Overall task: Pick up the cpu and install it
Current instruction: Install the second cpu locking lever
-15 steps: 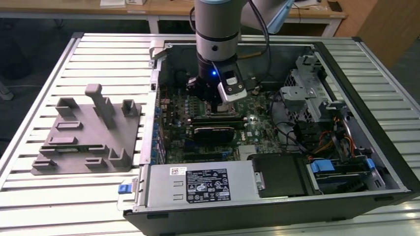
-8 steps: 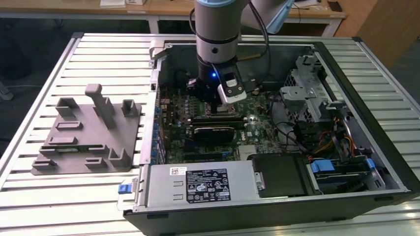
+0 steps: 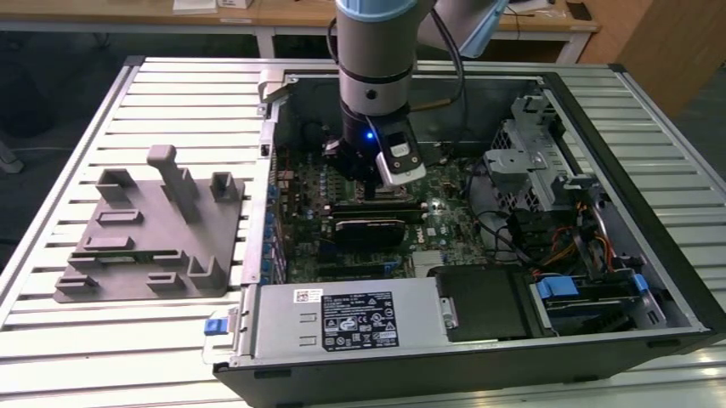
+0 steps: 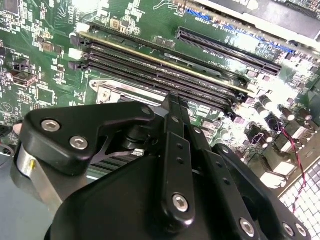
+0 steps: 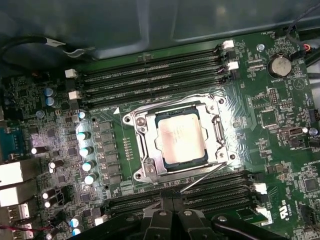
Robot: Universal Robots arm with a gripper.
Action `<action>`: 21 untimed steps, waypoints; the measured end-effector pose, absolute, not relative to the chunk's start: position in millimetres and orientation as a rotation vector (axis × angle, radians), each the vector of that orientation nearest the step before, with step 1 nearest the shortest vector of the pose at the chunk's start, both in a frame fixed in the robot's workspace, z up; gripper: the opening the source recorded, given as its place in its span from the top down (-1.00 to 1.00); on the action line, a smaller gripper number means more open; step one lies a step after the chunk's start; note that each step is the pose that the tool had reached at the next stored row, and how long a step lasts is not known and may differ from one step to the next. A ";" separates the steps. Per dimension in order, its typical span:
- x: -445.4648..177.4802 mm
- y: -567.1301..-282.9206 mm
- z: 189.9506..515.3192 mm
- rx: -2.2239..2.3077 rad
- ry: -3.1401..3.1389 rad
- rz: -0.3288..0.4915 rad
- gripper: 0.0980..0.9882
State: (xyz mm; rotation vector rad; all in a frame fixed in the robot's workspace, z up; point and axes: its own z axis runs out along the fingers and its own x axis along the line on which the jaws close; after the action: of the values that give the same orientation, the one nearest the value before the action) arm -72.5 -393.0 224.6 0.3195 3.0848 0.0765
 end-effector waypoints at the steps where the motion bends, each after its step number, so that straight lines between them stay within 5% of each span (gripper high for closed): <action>1: -72.8 -394.8 224.1 0.320 3.085 0.088 0.98; 21: -83.6 -406.7 210.2 0.321 3.088 0.211 0.98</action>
State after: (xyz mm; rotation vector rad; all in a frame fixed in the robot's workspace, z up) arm -83.6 -406.7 210.2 0.3207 3.0875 0.2109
